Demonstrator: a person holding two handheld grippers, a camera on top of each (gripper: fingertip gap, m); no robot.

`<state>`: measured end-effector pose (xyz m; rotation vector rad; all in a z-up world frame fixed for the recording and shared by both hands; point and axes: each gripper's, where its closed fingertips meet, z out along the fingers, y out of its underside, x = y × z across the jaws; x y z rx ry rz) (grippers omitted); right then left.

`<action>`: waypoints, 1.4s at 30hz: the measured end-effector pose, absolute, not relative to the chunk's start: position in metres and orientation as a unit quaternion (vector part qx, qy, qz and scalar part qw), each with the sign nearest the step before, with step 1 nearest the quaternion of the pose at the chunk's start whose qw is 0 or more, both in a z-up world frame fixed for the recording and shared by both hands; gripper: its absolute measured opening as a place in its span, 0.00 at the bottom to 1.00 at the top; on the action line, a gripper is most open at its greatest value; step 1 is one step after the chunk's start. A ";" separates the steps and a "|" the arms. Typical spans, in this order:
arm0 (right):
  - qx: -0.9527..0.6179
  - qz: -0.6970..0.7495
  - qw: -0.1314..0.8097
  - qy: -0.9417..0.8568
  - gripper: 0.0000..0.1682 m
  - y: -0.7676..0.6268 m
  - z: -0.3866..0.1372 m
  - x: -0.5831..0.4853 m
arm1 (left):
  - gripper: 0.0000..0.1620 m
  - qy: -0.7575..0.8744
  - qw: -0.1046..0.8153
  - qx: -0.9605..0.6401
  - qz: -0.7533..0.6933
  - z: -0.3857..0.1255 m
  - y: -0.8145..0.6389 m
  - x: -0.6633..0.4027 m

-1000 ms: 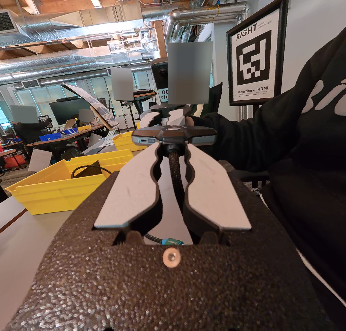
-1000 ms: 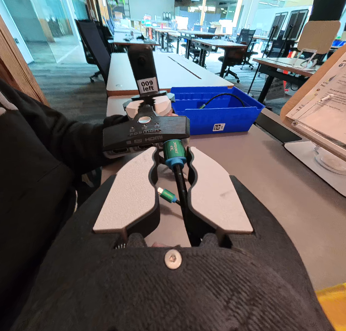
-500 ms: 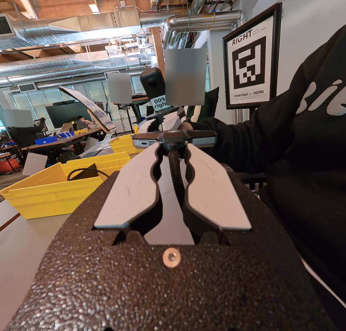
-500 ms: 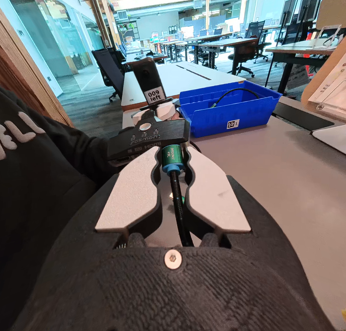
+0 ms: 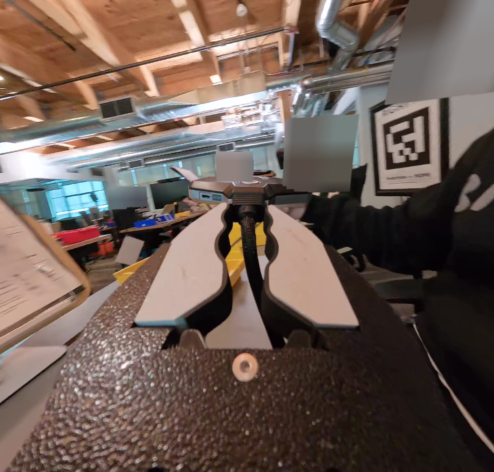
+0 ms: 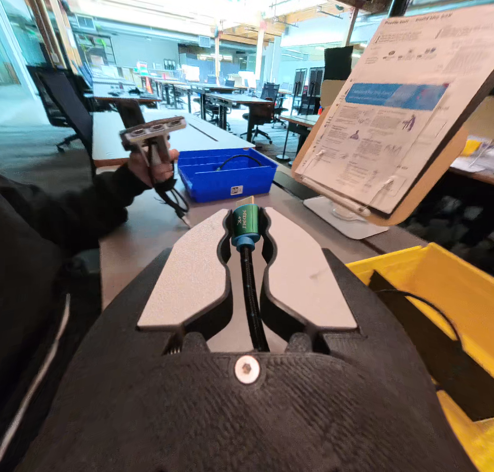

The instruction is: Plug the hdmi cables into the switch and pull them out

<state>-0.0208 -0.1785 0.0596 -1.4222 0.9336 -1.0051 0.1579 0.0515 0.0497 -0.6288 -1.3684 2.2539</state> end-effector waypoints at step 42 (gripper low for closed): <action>-0.664 -0.160 0.205 0.701 0.43 -0.308 -0.137 0.054 | 0.13 -0.522 0.267 -0.271 0.764 0.014 0.019 0.119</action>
